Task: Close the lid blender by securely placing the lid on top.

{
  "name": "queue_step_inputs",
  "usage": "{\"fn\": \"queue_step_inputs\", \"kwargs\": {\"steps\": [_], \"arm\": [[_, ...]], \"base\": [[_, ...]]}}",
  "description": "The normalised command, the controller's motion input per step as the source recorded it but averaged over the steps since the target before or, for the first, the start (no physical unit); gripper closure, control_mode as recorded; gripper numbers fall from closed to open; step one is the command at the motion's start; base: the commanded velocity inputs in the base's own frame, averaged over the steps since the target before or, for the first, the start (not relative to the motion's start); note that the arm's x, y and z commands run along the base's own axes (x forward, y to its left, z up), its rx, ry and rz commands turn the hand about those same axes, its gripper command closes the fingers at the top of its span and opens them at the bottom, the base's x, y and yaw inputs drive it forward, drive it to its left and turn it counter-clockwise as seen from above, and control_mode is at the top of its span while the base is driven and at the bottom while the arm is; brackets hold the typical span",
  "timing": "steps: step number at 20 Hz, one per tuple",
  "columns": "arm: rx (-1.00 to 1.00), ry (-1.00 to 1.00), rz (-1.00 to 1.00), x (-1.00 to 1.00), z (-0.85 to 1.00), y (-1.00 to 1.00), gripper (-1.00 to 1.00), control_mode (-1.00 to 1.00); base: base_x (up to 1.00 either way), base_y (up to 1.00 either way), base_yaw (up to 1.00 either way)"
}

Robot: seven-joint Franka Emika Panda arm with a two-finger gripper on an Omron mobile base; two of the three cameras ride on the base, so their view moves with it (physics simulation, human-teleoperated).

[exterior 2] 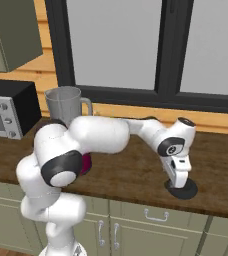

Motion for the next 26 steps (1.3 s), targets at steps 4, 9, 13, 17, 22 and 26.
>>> {"fn": "queue_step_inputs", "kwargs": {"steps": [4, 9, 13, 17, 22, 26], "arm": [[0.0, 0.06, -0.12, 0.41, -0.4, -0.28, -1.0, -1.0], [0.0, 0.09, -0.02, 0.42, -0.15, -0.47, -1.0, -1.0], [0.01, 0.03, 0.0, 0.32, -0.39, -0.32, -1.0, -1.0], [0.06, -0.04, 0.0, 0.04, -0.42, -0.13, -1.0, -1.0], [0.02, -0.09, 0.0, -0.01, -0.51, 0.07, -1.0, -1.0], [0.0, -0.15, -0.03, -0.08, -0.54, 0.49, -1.0, -1.0]], "base": [[0.0, 0.0, 0.0], [0.0, 0.0, 0.0], [0.0, 0.0, 0.0], [0.0, 0.0, 0.0], [0.0, 0.0, 0.0], [0.0, 0.0, 0.0]]}}
